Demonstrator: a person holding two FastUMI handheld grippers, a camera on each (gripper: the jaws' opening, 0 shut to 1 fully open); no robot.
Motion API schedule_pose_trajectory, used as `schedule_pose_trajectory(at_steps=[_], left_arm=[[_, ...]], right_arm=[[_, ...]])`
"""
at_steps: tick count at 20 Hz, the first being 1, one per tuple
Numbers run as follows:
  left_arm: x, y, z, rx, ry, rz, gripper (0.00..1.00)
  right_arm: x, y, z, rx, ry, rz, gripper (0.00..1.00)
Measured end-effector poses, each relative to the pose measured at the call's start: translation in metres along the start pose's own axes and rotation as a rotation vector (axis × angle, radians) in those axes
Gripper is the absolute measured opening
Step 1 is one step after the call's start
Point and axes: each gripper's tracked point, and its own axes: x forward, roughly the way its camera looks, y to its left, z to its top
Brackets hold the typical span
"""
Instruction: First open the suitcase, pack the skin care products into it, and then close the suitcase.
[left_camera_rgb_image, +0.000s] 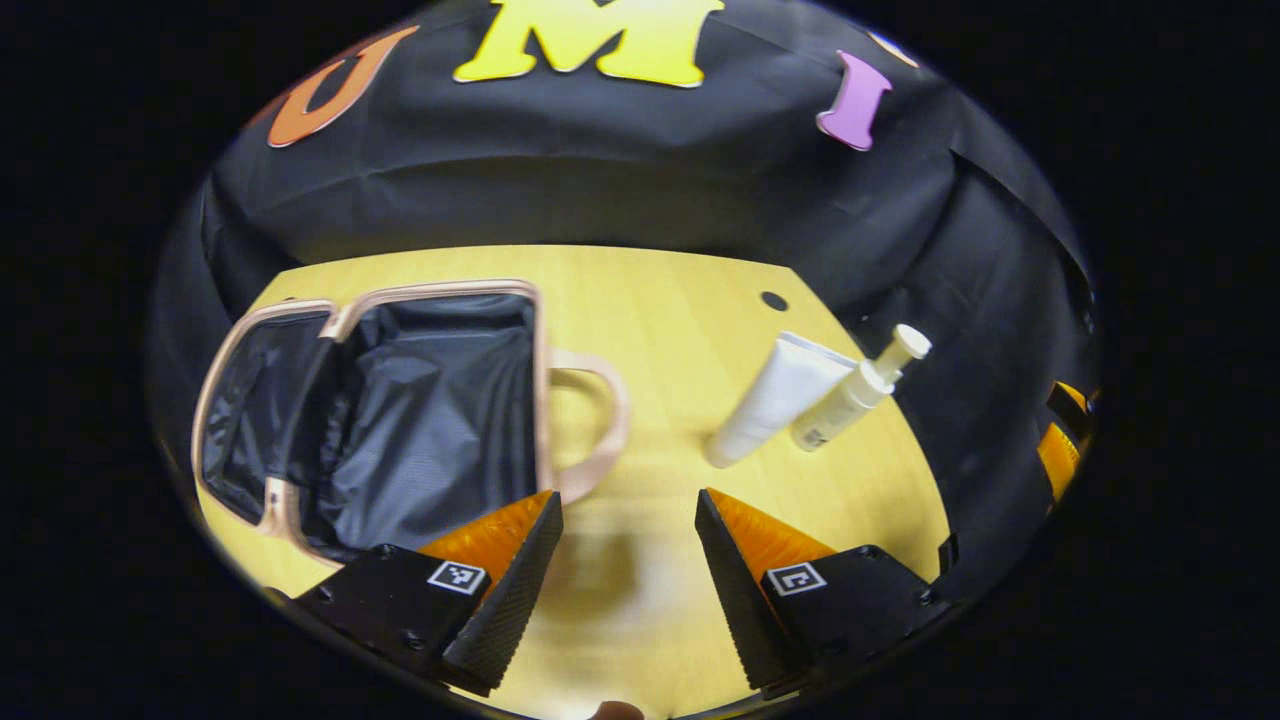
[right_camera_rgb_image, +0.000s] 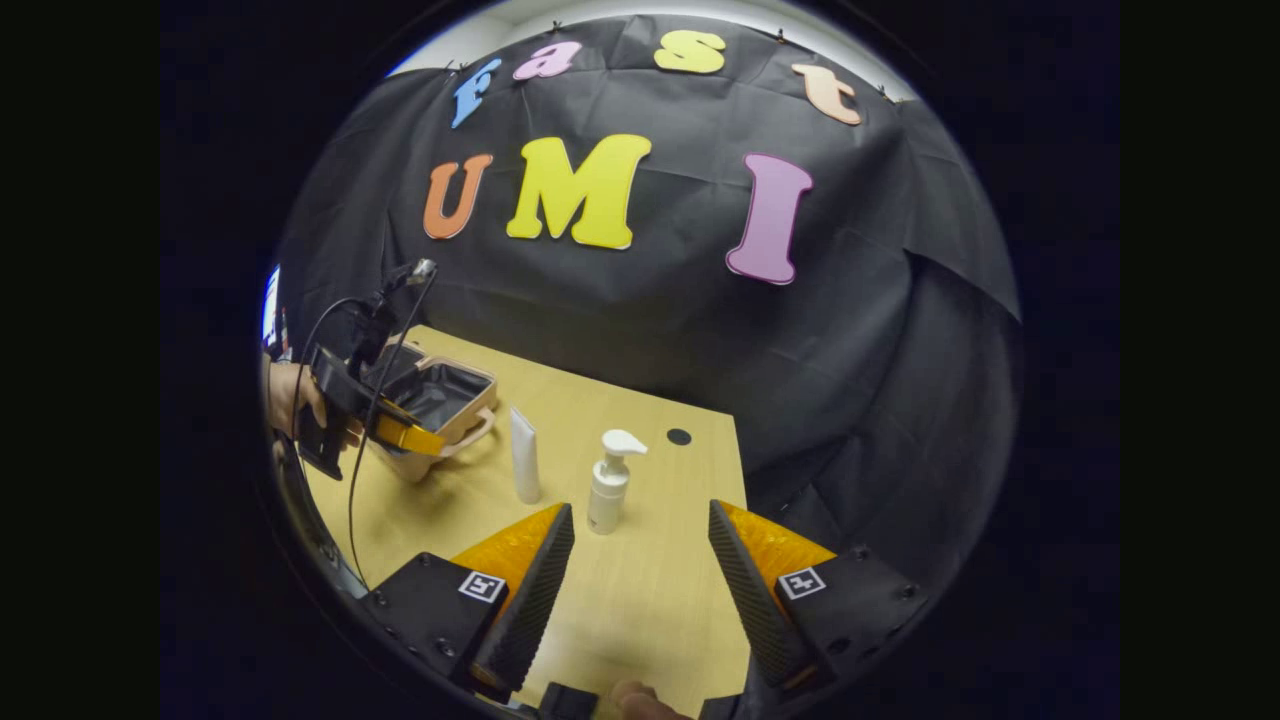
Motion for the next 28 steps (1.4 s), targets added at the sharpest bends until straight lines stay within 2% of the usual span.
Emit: schedule_pose_trajectory(at_steps=[1,2,3,7,11,13,14,15,16,19,20,21,22,23,24,25,26,28], left_arm=[[0.009,-0.015,0.000,0.020,0.002,-0.019,0.87],[0.019,-0.026,0.000,0.041,0.003,-0.034,0.97],[0.028,-0.034,0.000,0.062,0.005,-0.040,0.87],[0.067,-0.060,0.002,0.096,0.016,-0.054,0.87],[0.101,-0.055,0.013,0.107,0.003,0.012,0.87],[0.112,-0.054,0.017,0.081,0.004,0.017,0.87],[0.117,-0.055,0.019,0.059,0.000,0.011,0.96],[0.121,-0.057,0.021,0.039,-0.005,0.008,0.92],[0.125,-0.057,0.021,0.031,-0.006,0.005,0.83],[0.132,-0.059,0.021,0.029,-0.012,-0.007,0.81],[0.132,-0.059,0.022,0.031,-0.015,-0.003,0.76],[0.130,-0.058,0.022,0.037,-0.013,0.000,0.65],[0.129,-0.057,0.023,0.040,-0.012,0.004,0.70],[0.127,-0.059,0.023,0.042,-0.011,-0.002,0.61],[0.122,-0.060,0.021,0.041,-0.007,-0.013,0.59],[0.116,-0.063,0.022,0.045,-0.012,-0.023,0.65],[0.110,-0.063,0.022,0.051,-0.015,-0.029,0.58],[0.093,-0.066,0.022,0.052,-0.027,-0.043,0.57]], right_arm=[[0.000,-0.006,-0.005,-0.006,0.011,-0.003,0.80],[-0.001,-0.013,-0.010,-0.013,0.020,-0.005,0.80],[0.000,-0.018,-0.014,-0.019,0.028,-0.006,0.81],[-0.002,-0.047,-0.034,-0.036,0.059,-0.018,0.80],[-0.003,-0.073,-0.055,-0.016,0.091,-0.025,0.79],[-0.001,-0.081,-0.063,-0.003,0.112,-0.026,0.80],[0.001,-0.082,-0.065,0.010,0.124,-0.018,0.80],[0.004,-0.080,-0.071,0.027,0.146,-0.006,0.80],[0.007,-0.078,-0.074,0.045,0.164,0.002,0.80],[0.009,-0.070,-0.073,0.062,0.174,0.017,0.80],[0.013,-0.065,-0.075,0.055,0.174,0.021,0.80],[0.015,-0.062,-0.075,0.049,0.172,0.025,0.80],[0.016,-0.059,-0.075,0.046,0.172,0.031,0.81],[0.016,-0.057,-0.075,0.045,0.169,0.038,0.81],[0.019,-0.055,-0.075,0.043,0.166,0.044,0.81],[0.022,-0.053,-0.073,0.042,0.160,0.049,0.80],[0.025,-0.049,-0.069,0.042,0.154,0.059,0.80],[0.030,-0.035,-0.057,0.049,0.137,0.082,0.80]])
